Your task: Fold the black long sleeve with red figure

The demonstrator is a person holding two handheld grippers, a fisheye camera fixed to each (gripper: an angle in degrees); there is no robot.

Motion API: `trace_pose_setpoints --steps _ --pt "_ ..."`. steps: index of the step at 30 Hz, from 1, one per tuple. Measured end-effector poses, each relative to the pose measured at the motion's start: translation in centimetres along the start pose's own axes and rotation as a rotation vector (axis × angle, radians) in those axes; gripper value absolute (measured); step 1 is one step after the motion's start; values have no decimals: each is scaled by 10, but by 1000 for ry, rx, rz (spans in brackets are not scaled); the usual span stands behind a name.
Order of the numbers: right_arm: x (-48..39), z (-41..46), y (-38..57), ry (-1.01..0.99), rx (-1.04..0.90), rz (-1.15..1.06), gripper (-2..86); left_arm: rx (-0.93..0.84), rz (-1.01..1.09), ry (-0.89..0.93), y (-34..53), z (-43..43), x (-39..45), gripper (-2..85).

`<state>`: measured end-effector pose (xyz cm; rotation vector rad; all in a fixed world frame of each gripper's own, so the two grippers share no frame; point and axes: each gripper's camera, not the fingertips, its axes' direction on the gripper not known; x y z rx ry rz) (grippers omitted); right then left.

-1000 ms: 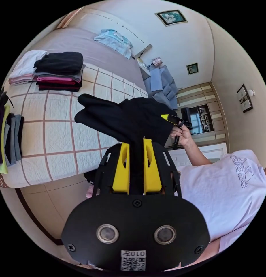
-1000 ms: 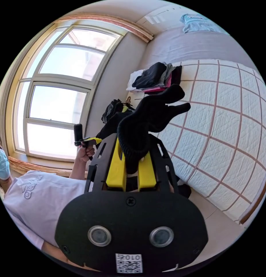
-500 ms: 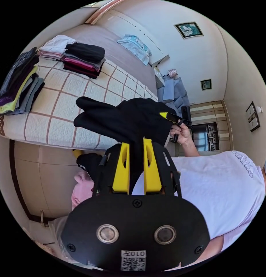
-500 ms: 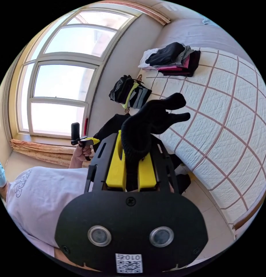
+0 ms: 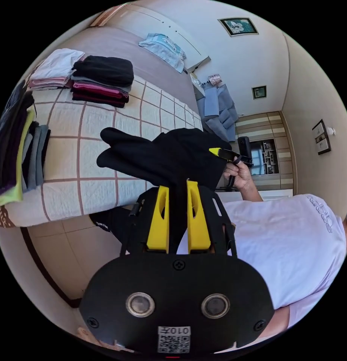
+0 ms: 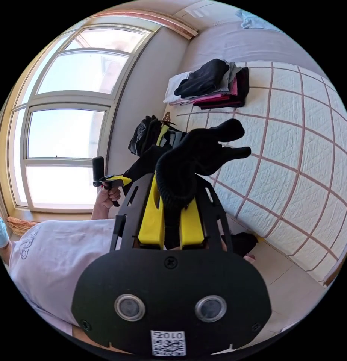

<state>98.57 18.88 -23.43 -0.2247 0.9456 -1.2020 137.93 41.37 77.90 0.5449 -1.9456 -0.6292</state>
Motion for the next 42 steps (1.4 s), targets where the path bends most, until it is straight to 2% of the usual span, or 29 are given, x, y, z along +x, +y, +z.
trace_pose_setpoints --steps 5,8,11,13,15,18,20,22,23,25,26,27,29,34,38,39,40,42 --pt "-28 19 -110 68 70 -18 70 -62 145 -13 -113 -75 -35 92" --pt "-59 5 -182 117 217 -112 70 -31 294 -63 -194 -135 -34 91" --pt "-81 -10 -232 161 443 -244 71 43 416 -73 -264 -187 -38 89" --pt "-66 -10 -262 117 584 -253 74 84 439 -40 -297 -206 -53 87" --pt "-32 2 -283 29 635 -223 77 133 419 31 -333 -211 -91 84" --pt "57 52 -320 -59 593 -49 81 99 327 88 -366 -175 -161 80" --pt "121 97 -337 -56 498 128 81 21 206 87 -378 -132 -212 78" --pt "187 148 -347 -57 375 315 79 -60 80 3 -379 -82 -256 76" --pt "196 153 -347 -85 379 328 78 -89 32 -49 -374 -56 -275 76" --pt "200 153 -352 -108 411 286 77 -55 -17 25 -367 -40 -295 74" --pt "196 151 -356 -87 405 264 76 41 -21 92 -360 -42 -300 74" --pt "188 149 -363 -37 370 226 74 79 -9 107 -358 -41 -299 73" --pt "182 150 -372 11 311 207 68 44 28 49 -359 -33 -289 72" --pt "192 164 -366 -58 359 275 53 5 21 -9 -358 -9 -268 69" --pt "191 169 -368 -167 356 345 56 27 -94 -79 -345 5 -248 64" --pt "188 167 -367 -204 350 362 60 69 -127 -142 -337 2 -238 60" --pt "179 159 -361 -164 366 379 61 93 -136 -178 -332 -1 -231 59" --pt "158 140 -343 -24 419 391 61 223 -134 -363 -303 -19 -193 52"
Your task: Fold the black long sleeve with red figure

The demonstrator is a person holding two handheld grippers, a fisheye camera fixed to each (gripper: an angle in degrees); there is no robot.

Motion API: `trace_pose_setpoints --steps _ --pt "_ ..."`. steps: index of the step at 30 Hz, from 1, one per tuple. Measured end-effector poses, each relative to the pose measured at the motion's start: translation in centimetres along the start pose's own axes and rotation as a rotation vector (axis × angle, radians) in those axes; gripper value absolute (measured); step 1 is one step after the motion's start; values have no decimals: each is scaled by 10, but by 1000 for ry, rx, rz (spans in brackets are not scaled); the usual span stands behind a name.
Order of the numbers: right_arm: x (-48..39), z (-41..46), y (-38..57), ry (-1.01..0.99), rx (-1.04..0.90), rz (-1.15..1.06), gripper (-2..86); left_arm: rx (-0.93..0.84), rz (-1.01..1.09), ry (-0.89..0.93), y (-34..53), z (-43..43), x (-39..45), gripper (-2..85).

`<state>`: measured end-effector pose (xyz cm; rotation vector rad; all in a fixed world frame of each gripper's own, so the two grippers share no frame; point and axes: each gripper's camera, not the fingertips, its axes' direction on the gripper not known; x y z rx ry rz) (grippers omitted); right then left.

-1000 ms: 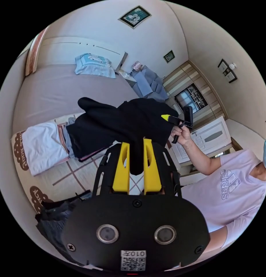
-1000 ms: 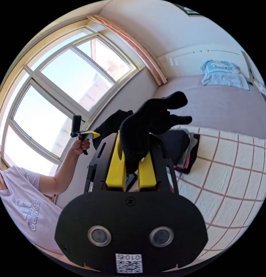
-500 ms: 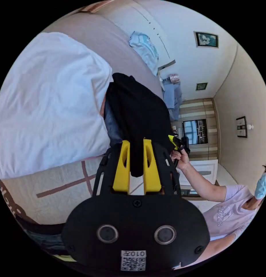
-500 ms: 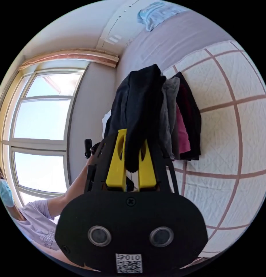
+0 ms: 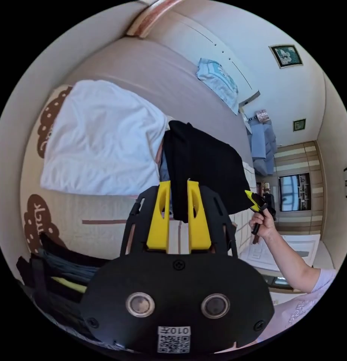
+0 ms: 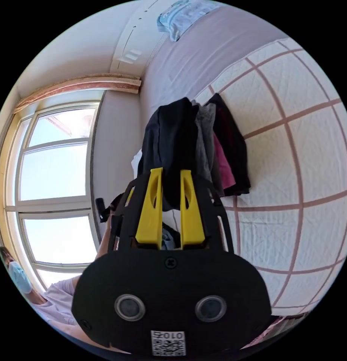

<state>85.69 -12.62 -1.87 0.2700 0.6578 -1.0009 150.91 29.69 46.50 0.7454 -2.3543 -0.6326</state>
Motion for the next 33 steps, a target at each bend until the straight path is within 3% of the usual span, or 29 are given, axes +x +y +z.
trace_pose_setpoints --steps 3,6,11,15,22,24,29,33 --pt "-25 -56 49 163 151 -64 53 256 101 -89 57 -61 53 43" --pt "-62 -106 126 395 247 -203 45 380 328 -258 135 -98 135 30" --pt "-113 -145 255 782 154 -406 37 313 607 -398 269 -84 239 7" --pt "-133 -197 325 1029 284 -416 21 250 745 -443 350 -59 313 1" --pt "-103 -312 359 1032 518 -378 33 372 814 -225 387 -29 439 2" --pt "-78 -336 365 1025 530 -375 37 507 803 -178 407 -19 491 1" --pt "3 -401 374 1039 459 -382 61 675 723 -246 457 19 602 1" --pt "71 -467 376 940 475 -300 147 731 707 -368 487 48 684 7"
